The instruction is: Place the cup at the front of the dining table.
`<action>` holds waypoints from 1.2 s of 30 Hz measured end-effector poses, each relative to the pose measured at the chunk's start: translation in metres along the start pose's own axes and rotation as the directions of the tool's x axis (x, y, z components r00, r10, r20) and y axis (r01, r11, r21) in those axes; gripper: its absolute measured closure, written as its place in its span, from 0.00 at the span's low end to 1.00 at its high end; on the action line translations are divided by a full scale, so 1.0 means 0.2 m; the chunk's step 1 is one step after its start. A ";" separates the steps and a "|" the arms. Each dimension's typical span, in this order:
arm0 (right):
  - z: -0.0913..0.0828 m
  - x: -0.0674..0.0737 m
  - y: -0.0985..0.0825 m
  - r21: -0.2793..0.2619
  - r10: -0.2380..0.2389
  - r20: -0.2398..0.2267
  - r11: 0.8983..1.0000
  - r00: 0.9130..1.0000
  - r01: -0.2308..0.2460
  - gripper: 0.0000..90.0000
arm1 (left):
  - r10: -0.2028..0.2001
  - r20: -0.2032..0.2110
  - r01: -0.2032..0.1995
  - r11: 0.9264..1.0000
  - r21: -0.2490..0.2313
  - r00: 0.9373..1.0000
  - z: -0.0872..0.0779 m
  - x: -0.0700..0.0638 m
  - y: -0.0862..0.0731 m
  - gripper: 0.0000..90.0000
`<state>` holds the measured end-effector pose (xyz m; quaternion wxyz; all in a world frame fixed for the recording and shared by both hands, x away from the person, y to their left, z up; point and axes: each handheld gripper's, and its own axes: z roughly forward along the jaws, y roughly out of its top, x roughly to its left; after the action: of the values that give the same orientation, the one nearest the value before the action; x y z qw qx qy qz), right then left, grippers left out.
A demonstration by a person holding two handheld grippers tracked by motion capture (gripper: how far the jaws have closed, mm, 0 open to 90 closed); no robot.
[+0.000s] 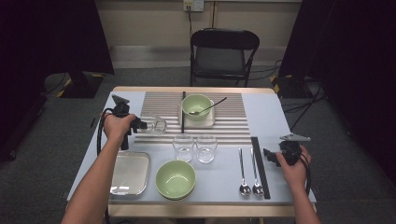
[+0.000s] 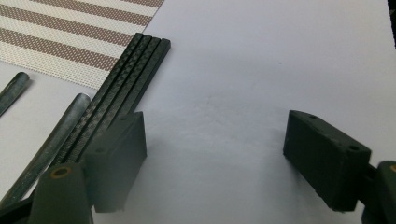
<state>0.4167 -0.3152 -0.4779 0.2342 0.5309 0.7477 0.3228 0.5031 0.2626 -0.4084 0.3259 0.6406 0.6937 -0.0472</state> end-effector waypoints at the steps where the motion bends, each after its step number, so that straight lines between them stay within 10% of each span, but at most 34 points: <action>1: 0.00 0.00 0.00 0.000 0.000 0.000 1.000 1.000 0.000 0.22 | -0.008 -0.001 0.008 1.000 -0.009 1.000 0.00 0.00 0.00 0.96; 36: 0.00 0.00 0.00 0.000 0.000 0.000 1.000 1.000 0.000 0.22 | -0.018 -0.013 0.017 1.000 -0.018 1.000 0.04 -0.03 0.03 0.96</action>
<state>0.4166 -0.3152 -0.4780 0.2341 0.5309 0.7477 0.3229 0.5119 0.2552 -0.4100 0.3264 0.6319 0.7019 -0.0397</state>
